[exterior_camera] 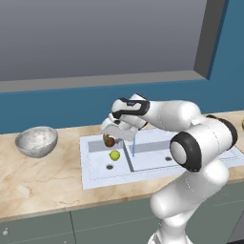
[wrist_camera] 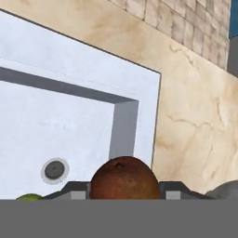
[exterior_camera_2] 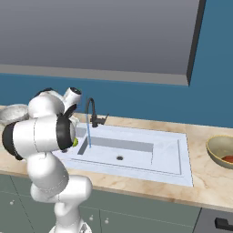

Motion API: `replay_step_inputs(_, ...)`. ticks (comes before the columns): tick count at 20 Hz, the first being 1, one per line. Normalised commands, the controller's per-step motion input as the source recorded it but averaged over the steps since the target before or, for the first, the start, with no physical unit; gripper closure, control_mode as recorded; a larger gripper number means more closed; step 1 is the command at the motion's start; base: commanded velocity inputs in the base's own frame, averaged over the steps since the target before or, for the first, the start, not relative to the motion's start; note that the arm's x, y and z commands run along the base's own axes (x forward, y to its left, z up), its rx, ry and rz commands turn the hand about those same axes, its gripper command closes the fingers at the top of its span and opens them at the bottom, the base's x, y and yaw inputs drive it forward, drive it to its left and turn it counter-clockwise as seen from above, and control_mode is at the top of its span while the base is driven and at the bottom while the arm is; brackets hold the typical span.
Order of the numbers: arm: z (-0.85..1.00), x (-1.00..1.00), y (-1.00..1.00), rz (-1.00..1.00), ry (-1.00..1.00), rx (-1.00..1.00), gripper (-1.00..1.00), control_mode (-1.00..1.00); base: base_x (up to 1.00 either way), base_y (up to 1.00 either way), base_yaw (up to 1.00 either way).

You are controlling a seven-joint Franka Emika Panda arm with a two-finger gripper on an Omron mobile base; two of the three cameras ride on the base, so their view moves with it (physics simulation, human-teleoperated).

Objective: Pick the pears from the sink and place them in one bowl. Place the sweet potato in the other bowl. Then turn off the sink faucet.

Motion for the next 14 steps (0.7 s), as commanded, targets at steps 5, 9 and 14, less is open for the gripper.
replay_step_inputs(5, 0.07, 0.06, 0.50, 0.04, -0.16, -0.03, 1.00, -1.00, 0.00, 0.00, 0.00)
replay_step_inputs(9, 0.00, -0.49, 0.37, 0.05, -0.56, 0.00, 1.00, -1.00, 0.00, 0.00, 0.00)
replay_step_inputs(14, 0.00, -0.35, 0.40, 0.05, -0.43, 0.00, 1.00, -1.00, 0.00, 0.00, 0.00)
